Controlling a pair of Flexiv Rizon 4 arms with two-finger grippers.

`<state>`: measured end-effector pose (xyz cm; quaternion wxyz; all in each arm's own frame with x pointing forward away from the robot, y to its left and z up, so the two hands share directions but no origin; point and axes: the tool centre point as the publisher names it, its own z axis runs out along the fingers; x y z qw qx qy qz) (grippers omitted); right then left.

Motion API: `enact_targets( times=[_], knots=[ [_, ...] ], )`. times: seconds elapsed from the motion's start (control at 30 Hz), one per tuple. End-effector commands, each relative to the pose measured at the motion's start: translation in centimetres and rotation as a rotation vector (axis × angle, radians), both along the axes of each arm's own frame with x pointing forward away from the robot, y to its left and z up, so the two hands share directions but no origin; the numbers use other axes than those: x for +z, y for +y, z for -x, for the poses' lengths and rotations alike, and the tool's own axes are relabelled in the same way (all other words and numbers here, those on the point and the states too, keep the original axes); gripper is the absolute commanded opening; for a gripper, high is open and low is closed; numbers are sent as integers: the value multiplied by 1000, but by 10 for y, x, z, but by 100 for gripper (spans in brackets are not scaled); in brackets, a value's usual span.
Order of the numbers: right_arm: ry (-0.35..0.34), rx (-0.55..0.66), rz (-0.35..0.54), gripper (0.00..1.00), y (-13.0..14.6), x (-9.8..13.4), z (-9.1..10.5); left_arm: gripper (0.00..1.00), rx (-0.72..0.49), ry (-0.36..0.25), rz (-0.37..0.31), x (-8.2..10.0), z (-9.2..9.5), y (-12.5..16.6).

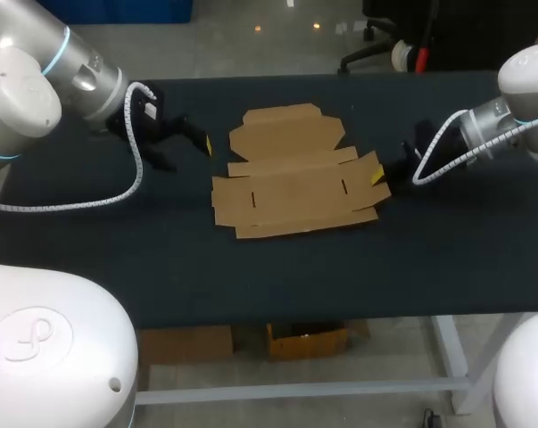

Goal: Assemble the packaging by folding the flat box into shape, placing the metal phone stand inside, and closing the box properly

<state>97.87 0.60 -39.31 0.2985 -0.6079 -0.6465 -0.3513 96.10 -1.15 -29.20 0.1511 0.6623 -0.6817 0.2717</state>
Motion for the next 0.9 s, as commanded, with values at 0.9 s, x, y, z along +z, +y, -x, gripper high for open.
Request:
enact_targets(
  times=[0.9],
  knots=[
    [-44, -33, -51, 0, 2, 2, 75, 100, 4, 14, -8, 8, 32, -4]
  ],
)
